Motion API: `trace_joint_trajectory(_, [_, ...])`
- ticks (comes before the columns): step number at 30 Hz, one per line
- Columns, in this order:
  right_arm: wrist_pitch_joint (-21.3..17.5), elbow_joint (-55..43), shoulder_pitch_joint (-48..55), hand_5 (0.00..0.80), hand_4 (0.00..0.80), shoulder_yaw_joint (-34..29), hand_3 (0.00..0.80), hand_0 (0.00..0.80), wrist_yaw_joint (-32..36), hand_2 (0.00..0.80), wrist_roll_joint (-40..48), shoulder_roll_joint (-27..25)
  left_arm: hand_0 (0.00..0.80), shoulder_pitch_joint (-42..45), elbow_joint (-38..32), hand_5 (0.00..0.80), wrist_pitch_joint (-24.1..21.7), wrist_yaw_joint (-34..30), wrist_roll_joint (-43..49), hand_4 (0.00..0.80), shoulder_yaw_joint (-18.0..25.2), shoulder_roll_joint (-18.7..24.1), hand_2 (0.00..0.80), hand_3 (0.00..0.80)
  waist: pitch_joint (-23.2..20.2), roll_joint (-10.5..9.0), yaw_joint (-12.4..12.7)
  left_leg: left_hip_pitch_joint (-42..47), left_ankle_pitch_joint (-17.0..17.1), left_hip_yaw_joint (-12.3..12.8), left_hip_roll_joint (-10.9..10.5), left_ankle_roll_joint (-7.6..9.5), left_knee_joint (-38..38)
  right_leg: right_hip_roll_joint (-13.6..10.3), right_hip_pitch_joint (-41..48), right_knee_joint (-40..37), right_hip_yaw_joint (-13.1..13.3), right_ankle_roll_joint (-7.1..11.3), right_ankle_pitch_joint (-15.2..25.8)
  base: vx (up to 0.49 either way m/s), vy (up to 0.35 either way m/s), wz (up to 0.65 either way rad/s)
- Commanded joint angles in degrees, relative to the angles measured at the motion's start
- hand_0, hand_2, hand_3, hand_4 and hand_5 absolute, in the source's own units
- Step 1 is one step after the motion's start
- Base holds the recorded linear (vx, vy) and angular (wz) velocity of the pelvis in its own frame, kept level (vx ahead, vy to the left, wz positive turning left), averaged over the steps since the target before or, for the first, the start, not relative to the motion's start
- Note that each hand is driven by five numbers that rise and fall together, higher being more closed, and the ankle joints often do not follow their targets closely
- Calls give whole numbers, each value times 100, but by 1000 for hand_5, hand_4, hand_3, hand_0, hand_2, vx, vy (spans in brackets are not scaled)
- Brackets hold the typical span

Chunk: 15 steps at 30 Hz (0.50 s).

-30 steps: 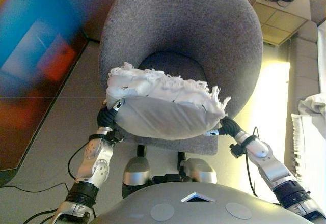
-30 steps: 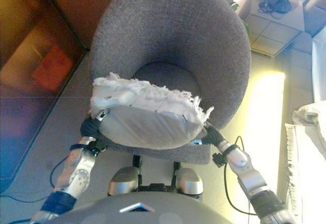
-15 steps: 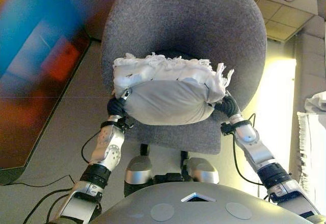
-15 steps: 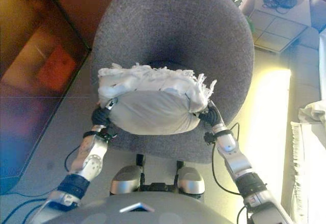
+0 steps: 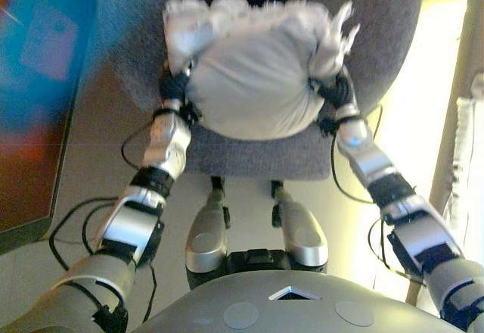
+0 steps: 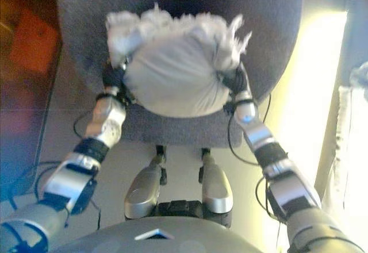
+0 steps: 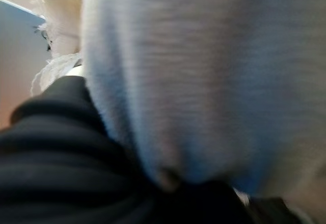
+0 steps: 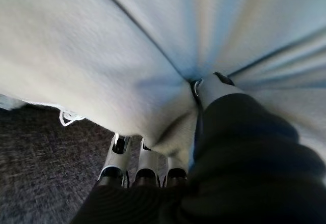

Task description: Pick up the cushion and take it to the sofa

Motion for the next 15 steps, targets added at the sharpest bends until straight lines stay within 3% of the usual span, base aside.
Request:
trace_joint_trajectory(1, [-460, -216, -814, 800, 800, 351, 800, 800, -112, 800, 236, 244, 800, -960, 330, 800, -340, -85, 120, 800, -592, -235, 800, 800, 162, -249, -89, -137, -930, 16, -209, 23, 572, -200, -516, 650, 347, 302, -481, -122, 35, -18])
trace_joint_trajectory(9, [-472, 753, -1691, 800, 800, 444, 800, 800, -171, 800, 732, 173, 800, -1655, 881, 800, -568, 335, -9, 800, -509, -401, 800, 800, 232, -141, -134, -753, -738, 38, -308, -17, 606, -196, -1198, 764, 360, 275, -382, -40, 33, -6])
trace_joint_trajectory(10, [-482, 848, -1763, 800, 800, 437, 800, 800, -181, 800, 782, 147, 678, -1712, 928, 678, -533, 409, -5, 678, -496, -382, 678, 678, 232, -125, -136, -787, -720, 36, -313, -23, 594, -192, -1234, 757, 355, 270, -375, 0, 0, 0])
trace_joint_trajectory(11, [-485, 973, -1853, 800, 800, 415, 800, 800, -207, 800, 818, 121, 405, -1766, 999, 405, -503, 475, -64, 405, -487, -354, 405, 405, 232, -105, -136, -804, -702, 36, -320, -28, 574, -185, -1261, 747, 341, 265, -365, 0, 0, 0])
trace_joint_trajectory(12, [-477, 1060, -1920, 800, 800, 411, 800, 800, -288, 800, 832, 110, 0, -1818, 1068, 0, -504, 514, -144, 0, -464, -327, 0, 0, 232, -86, -136, -811, -686, 30, -327, -36, 549, -178, -1273, 732, 334, 259, -360, 0, 0, 0])
trace_joint_trajectory(13, [-475, 1106, -1954, 800, 800, 402, 800, 800, -322, 800, 866, 68, 0, -1837, 1102, 0, -537, 558, -161, 0, -431, -287, 0, 0, 232, -72, -133, -814, -677, 29, -331, -39, 536, -177, -1275, 722, 323, 256, -360, 0, 0, 0])
trace_joint_trajectory(14, [-503, 1129, -1974, 549, 549, 388, 549, 549, -359, 549, 877, 20, 0, -1832, 1103, 0, -653, 673, -166, 0, -408, -231, 0, 0, 232, -54, -130, -833, -668, 30, -333, -46, 533, -181, -1290, 715, 309, 252, -359, 0, 0, 0])
trace_joint_trajectory(15, [-511, 1117, -1976, 176, 176, 367, 176, 176, -413, 176, 898, -35, 0, -1803, 1085, 0, -779, 725, -217, 0, -377, -184, 0, 0, 232, -35, -125, -844, -659, 20, -342, -54, 532, -182, -1298, 712, 294, 246, -361, 0, 0, 0])
